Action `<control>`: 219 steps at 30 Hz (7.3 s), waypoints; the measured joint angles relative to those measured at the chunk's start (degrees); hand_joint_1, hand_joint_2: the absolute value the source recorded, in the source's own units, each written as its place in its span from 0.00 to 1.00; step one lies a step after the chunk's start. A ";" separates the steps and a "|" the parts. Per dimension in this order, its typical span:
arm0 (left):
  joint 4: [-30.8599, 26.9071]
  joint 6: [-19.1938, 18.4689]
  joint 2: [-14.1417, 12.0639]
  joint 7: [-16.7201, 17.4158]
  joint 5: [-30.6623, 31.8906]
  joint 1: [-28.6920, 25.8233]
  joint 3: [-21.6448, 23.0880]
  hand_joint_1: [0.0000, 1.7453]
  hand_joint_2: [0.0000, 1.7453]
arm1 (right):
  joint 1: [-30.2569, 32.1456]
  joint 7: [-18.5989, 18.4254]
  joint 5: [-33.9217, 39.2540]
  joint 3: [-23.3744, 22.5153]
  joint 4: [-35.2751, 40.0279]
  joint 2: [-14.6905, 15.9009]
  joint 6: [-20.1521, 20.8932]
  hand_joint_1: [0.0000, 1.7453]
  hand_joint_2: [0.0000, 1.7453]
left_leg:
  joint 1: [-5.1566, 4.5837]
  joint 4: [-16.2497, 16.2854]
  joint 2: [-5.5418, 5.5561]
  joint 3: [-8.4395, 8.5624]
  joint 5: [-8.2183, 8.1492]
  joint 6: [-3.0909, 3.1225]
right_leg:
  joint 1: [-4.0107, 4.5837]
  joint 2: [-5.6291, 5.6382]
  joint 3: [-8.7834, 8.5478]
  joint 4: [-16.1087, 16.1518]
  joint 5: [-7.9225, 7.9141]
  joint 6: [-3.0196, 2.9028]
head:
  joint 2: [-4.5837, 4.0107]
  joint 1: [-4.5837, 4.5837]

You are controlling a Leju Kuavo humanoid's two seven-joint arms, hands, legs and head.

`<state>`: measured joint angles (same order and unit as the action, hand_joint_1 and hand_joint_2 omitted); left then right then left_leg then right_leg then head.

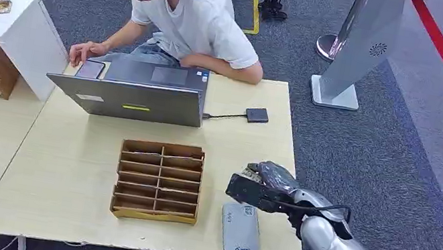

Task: Pass the card to the sensor for recognition and then transmit it.

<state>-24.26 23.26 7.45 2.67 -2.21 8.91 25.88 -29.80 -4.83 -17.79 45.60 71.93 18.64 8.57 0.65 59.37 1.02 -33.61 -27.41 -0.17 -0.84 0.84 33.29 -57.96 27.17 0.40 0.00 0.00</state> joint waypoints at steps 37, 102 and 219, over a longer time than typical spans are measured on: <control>0.00 -6.69 0.46 3.17 13.20 1.70 -6.56 0.00 0.00 | -0.93 8.44 -29.90 -9.23 14.34 -13.03 -15.72 1.00 1.00 | 0.01 -0.01 -0.01 0.00 0.01 -0.02 | 0.01 0.02 0.01 -0.01 0.00 0.00 | 0.00 0.00; 0.00 -4.92 2.23 -2.60 14.51 0.00 -19.89 0.00 0.00 | 18.55 22.27 21.62 -16.29 26.47 -18.14 0.94 0.00 0.00 | 0.02 -0.03 0.00 -0.04 0.02 -0.05 | 0.02 0.01 0.07 0.00 0.02 -0.01 | 0.00 0.00; 12.87 3.39 0.22 -0.02 13.20 -6.70 1.86 0.00 0.00 | 29.05 3.63 -60.22 -3.98 33.95 -5.22 -22.10 0.00 1.00 | 0.04 -0.06 -0.08 0.19 -0.44 -0.07 | 0.05 0.05 -0.15 0.01 0.41 -0.10 | 0.00 0.00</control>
<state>-11.39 26.64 7.67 2.64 10.99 2.21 27.74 -0.75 -1.20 -78.01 41.62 105.87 13.42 -13.53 0.69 59.31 0.94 -33.43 -27.84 -0.24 -0.79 0.89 33.14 -57.94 27.58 0.30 0.00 0.00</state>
